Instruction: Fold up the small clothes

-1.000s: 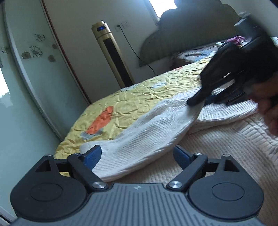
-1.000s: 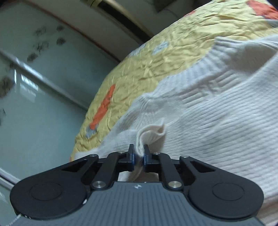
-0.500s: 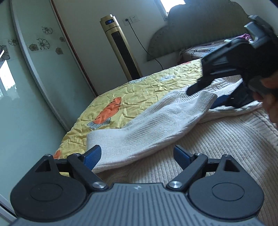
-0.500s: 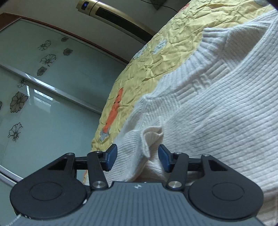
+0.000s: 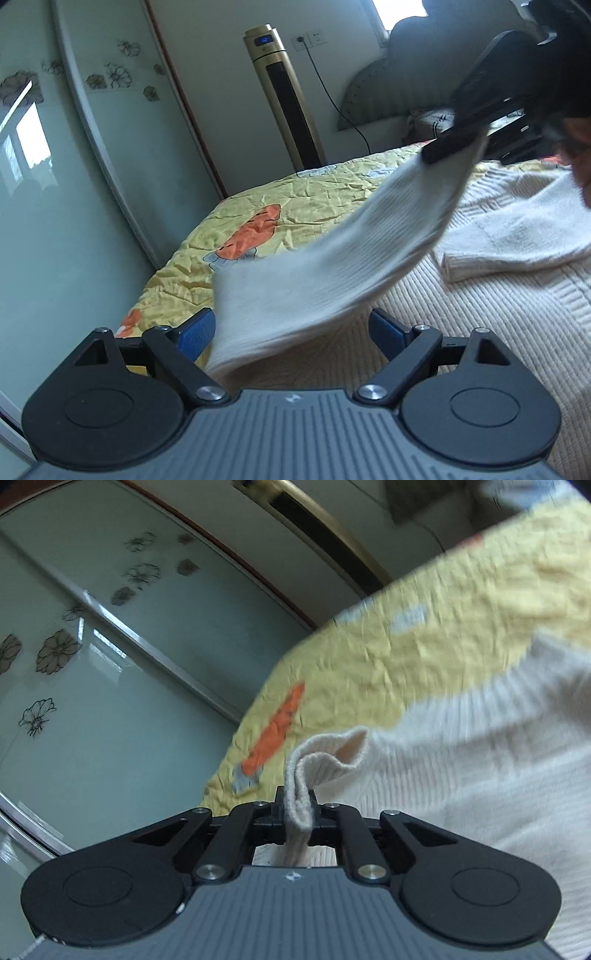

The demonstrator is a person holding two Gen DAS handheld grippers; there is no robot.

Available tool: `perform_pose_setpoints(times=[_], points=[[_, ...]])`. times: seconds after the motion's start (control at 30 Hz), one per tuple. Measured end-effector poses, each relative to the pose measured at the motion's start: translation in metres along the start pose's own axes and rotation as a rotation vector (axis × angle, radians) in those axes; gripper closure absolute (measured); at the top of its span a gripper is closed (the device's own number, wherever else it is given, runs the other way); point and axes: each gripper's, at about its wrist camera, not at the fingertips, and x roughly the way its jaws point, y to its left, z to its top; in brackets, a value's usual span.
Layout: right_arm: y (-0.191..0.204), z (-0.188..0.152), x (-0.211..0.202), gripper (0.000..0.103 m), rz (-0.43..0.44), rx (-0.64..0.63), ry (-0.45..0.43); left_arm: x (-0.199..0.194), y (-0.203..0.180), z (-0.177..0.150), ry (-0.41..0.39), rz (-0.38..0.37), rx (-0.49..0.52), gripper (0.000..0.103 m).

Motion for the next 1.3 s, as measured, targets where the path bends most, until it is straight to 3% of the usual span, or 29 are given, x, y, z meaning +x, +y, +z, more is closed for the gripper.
perform_pose_setpoints(times=[0.23,0.37,0.47,0.63,0.83,0.9,0.93,1.03,1.13,1.17,1.2,1.3], points=[[-0.017,0.008,-0.067,0.091,-0.169,-0.173,-0.109,-0.005,0.008,-0.007,-0.008,-0.037,-0.018,0.012],[-0.058,0.001,-0.085,0.091,-0.266,-0.135,-0.119,0.000,0.010,-0.006,0.010,-0.054,-0.054,0.008],[-0.084,-0.002,-0.082,0.091,-0.276,-0.060,-0.094,0.002,0.008,0.002,0.009,-0.057,-0.074,0.008],[-0.096,-0.010,-0.077,0.090,-0.279,-0.036,-0.087,0.010,-0.002,0.018,-0.010,-0.020,-0.052,0.007],[-0.107,-0.016,-0.078,0.082,-0.274,0.014,-0.047,0.040,-0.017,0.019,0.103,-0.020,-0.016,0.007],[-0.113,-0.016,-0.081,0.082,-0.257,0.050,-0.052,0.036,-0.019,0.016,0.094,-0.033,-0.017,0.007],[-0.113,-0.017,-0.085,0.089,-0.254,0.059,-0.058,0.035,-0.020,0.014,0.078,-0.038,-0.007,0.007],[-0.113,-0.019,-0.087,0.091,-0.263,0.042,-0.058,0.041,-0.027,0.010,0.096,-0.004,0.032,0.007],[-0.112,-0.019,-0.085,0.087,-0.304,0.006,-0.050,0.039,-0.025,0.009,0.096,-0.015,0.005,0.007],[-0.108,-0.019,-0.087,0.086,-0.333,-0.016,-0.060,0.037,-0.024,0.009,0.095,-0.017,-0.003,0.007],[-0.102,-0.021,-0.090,0.078,-0.362,-0.047,-0.074,0.037,-0.024,0.009,0.096,-0.019,-0.010,0.007],[-0.082,-0.027,-0.101,0.073,-0.468,-0.163,-0.132,0.037,-0.025,0.008,0.105,-0.021,-0.021,0.007]])
